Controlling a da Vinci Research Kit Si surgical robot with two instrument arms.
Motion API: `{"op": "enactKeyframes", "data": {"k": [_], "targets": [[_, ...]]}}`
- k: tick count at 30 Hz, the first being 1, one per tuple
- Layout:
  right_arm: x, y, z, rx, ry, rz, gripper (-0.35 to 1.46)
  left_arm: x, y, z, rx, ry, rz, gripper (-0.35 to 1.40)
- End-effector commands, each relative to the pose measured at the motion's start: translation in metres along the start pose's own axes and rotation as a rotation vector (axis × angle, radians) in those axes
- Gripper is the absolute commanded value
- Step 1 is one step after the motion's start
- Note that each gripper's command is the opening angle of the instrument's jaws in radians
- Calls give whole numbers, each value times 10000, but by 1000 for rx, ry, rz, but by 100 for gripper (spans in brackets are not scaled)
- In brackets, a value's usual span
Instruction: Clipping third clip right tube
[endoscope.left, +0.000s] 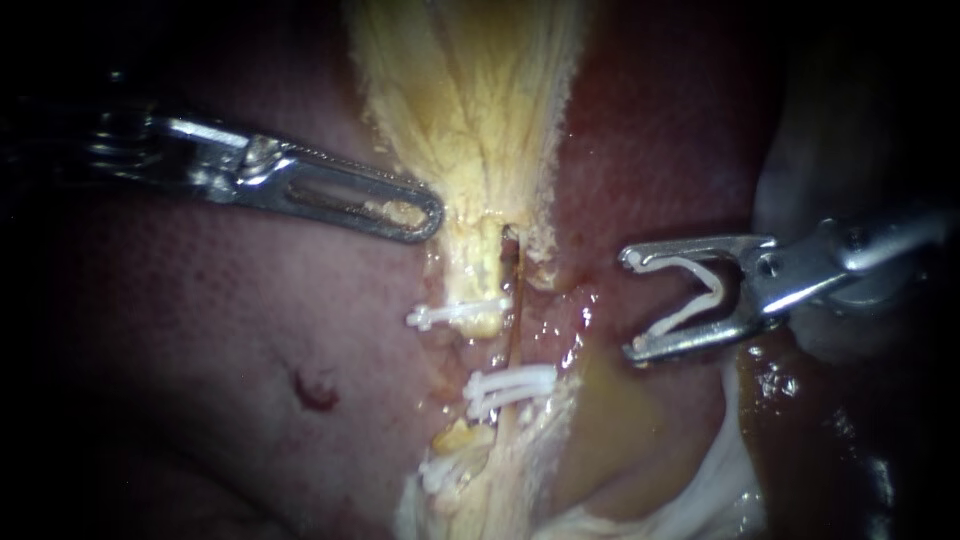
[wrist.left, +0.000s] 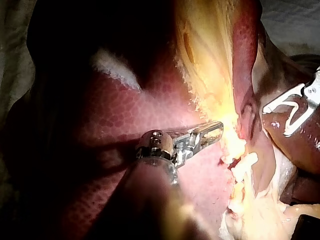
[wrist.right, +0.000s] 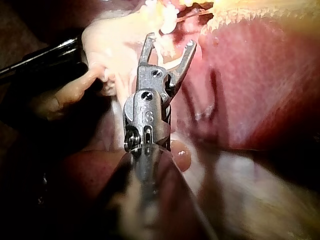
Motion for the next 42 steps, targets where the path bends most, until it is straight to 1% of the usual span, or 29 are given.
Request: {"op": "enactKeyframes", "data": {"k": [1, 3, 7, 10, 14, 18, 20, 26, 31, 34, 38, 42], "targets": [[0, 0, 0, 0, 0, 0, 50, 0, 0, -1, 1, 0, 0, -35], [0, 0, 0, 0, 0, 0, 50, 0, 0, -3, 2, 1, 0, -35], [0, 0, 0, 0, 0, 0, 50, 0, 0, -17, 2, 1, 0, -35], [0, 0, 0, 0, 0, 0, 50, -1, 0, -35, -5, -4, -1, -35], [0, 0, 0, 0, 0, 0, 50, -5, -2, -64, -20, -10, -5, -35], [1, 1, 1, 1, 3, 1, 50, -10, -5, -84, -30, -26, -11, -35], [2, 1, 4, 3, 7, 1, 50, -11, -6, -86, -30, -26, -12, -35], [10, 1, 17, 17, 28, -3, 50, -9, -4, -83, -32, -27, -11, -35], [16, 5, 33, 25, 52, 65, 50, -9, -4, -83, -32, -27, -11, -35], [16, 10, 46, 27, 65, 112, 50, -9, -4, -83, -32, -27, -11, -35], [9, 17, 65, 38, 87, 168, 50, -8, -3, -82, -32, -27, -10, -35], [-6, 25, 87, 46, 98, 208, 50, -8, -2, -82, -32, -28, -10, -35]]}}
